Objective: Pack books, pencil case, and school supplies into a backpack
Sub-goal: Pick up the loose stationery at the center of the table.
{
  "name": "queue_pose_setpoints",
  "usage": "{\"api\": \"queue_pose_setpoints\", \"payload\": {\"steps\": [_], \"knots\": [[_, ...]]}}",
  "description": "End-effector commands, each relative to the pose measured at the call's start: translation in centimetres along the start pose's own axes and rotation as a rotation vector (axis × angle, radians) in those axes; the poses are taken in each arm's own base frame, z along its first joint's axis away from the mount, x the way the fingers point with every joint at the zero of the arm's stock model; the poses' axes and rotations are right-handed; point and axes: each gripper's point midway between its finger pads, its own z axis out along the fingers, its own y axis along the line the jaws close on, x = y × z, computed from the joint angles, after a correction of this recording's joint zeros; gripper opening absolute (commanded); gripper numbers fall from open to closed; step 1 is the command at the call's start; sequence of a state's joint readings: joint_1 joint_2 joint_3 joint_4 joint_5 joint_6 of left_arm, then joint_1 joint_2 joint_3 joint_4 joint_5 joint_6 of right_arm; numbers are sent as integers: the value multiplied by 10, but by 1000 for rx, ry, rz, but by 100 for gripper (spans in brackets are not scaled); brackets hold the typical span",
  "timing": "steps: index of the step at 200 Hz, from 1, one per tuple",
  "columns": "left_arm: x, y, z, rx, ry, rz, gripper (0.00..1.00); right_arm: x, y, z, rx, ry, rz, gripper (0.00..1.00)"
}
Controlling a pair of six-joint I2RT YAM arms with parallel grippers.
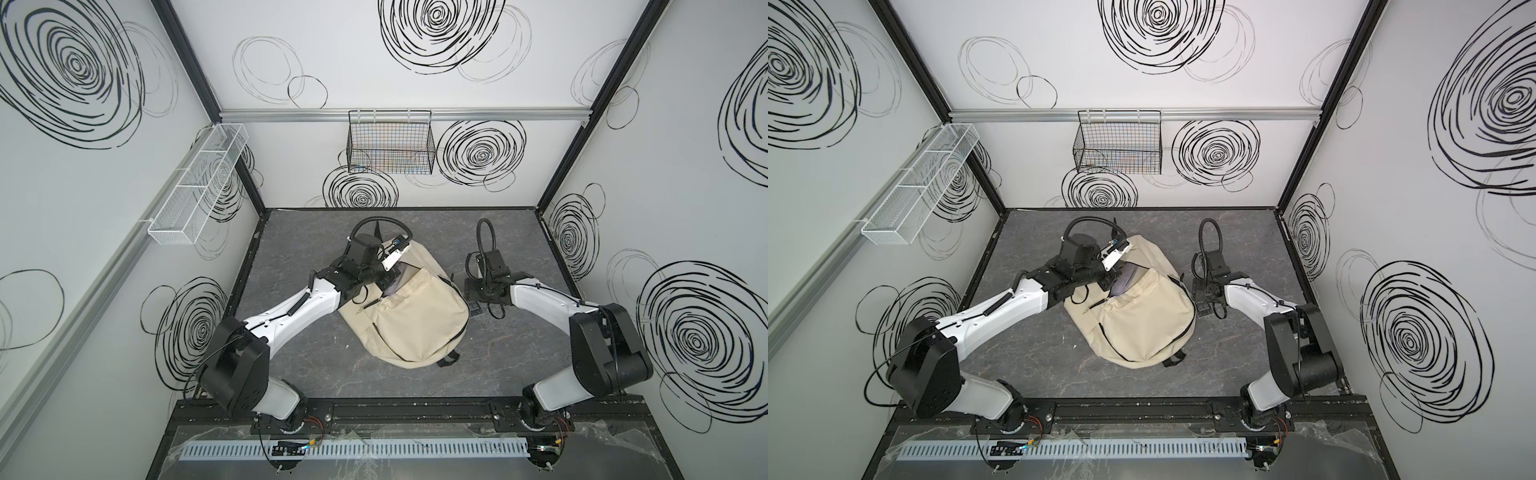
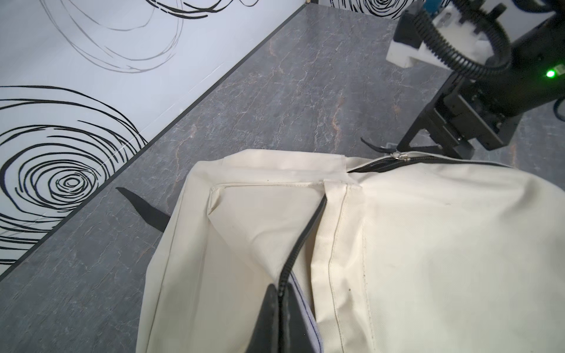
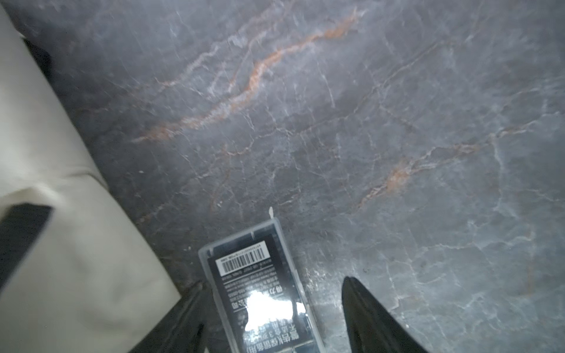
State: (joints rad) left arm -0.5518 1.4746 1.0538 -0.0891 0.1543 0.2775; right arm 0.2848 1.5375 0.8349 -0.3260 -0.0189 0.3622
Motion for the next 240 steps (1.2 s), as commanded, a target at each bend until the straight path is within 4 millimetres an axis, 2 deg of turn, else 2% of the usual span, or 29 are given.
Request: {"api": "queue_pose_setpoints", "payload": {"steps": [1, 52, 85, 116, 183, 240], "knots": [[-21, 14, -5, -45, -70, 9, 0, 16, -7, 9, 30, 58, -28, 73], [-21, 16, -4, -47, -70, -1, 0, 41, 4, 24, 16, 125, -73, 75], [-21, 15, -4, -41, -70, -4, 0, 49, 6, 30, 51, 157, -106, 76], [-21, 15, -5, -44, -72, 0, 0, 50, 19, 26, 32, 164, -142, 77], [-23, 14, -7, -39, -81, -6, 0, 33, 47, 0, -45, 100, -169, 81], [-22, 14, -6, -38, -78, -6, 0, 50, 39, 21, 10, 158, -201, 81]]}}
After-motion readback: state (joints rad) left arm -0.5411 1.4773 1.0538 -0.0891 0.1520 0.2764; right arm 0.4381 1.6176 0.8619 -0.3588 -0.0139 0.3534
